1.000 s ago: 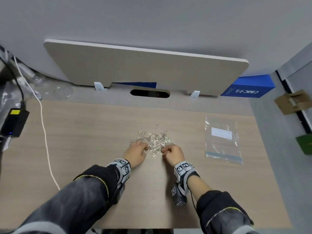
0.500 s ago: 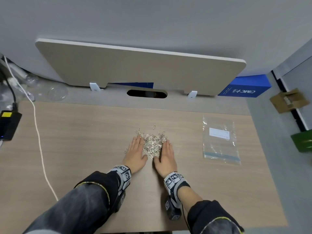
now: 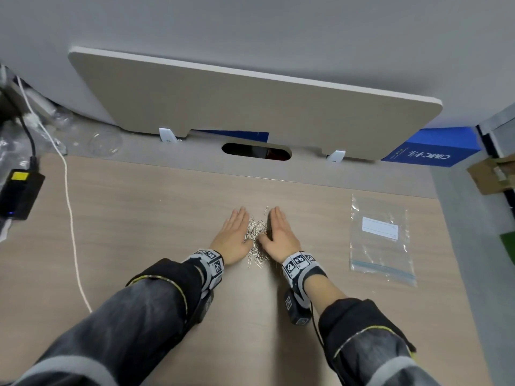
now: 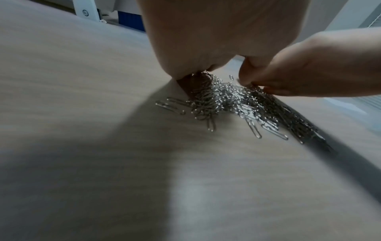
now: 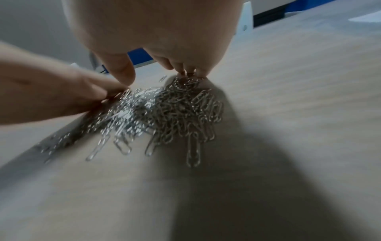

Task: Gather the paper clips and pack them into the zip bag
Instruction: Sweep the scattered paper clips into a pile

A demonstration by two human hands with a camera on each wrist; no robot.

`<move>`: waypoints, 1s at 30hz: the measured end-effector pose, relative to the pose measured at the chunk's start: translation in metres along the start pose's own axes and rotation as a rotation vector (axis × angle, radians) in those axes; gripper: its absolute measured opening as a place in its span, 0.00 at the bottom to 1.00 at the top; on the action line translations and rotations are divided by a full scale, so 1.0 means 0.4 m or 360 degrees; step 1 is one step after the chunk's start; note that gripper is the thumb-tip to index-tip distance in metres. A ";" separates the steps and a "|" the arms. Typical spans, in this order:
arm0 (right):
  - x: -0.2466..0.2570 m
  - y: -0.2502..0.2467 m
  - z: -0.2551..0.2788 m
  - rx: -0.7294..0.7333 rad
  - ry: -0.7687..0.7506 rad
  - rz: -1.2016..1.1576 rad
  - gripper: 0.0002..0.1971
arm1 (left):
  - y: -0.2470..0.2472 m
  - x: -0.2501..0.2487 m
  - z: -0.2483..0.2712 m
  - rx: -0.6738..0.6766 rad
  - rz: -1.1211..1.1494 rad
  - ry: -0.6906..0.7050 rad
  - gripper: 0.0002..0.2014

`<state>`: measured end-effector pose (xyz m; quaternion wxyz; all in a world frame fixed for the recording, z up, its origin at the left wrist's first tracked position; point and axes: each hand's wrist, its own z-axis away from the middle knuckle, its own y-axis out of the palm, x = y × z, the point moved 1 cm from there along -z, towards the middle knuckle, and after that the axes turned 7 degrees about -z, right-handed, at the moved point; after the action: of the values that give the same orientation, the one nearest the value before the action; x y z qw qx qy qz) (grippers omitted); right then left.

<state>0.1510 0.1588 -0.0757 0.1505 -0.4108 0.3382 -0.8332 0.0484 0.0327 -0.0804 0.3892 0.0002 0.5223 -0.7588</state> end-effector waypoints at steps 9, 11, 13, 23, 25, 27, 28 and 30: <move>-0.009 0.030 0.032 -0.0124 -0.0215 0.0098 0.35 | 0.047 0.063 0.071 -0.0242 -0.0015 0.0127 0.37; 0.003 0.005 -0.013 -0.0123 -0.0156 0.0158 0.36 | 0.047 0.087 0.084 -0.0297 0.0008 0.0004 0.37; 0.014 -0.007 -0.046 -0.0029 -0.0166 0.0250 0.36 | 0.054 0.106 0.100 -0.0298 -0.0002 -0.0068 0.37; -0.036 0.068 0.097 -0.0019 -0.0477 0.0413 0.34 | 0.097 0.071 0.132 -0.0224 -0.0099 0.0008 0.40; -0.066 0.065 0.130 -0.0323 -0.0189 0.0202 0.34 | 0.093 0.065 0.127 -0.0231 -0.0103 -0.0009 0.40; -0.095 0.070 0.149 -0.0451 0.0091 0.0045 0.35 | 0.090 0.053 0.110 -0.0232 -0.0135 0.0002 0.39; -0.101 0.076 0.152 -0.0448 0.0141 0.0068 0.35 | 0.088 0.044 0.096 -0.0229 -0.0137 0.0018 0.39; -0.099 0.092 0.148 -0.0386 0.0108 0.0181 0.35 | 0.085 0.023 0.068 -0.0223 -0.0138 0.0053 0.38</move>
<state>0.2210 0.1270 -0.0981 0.1352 -0.3777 0.4639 -0.7898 0.0733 0.0005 -0.0989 0.3464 -0.0372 0.5800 -0.7364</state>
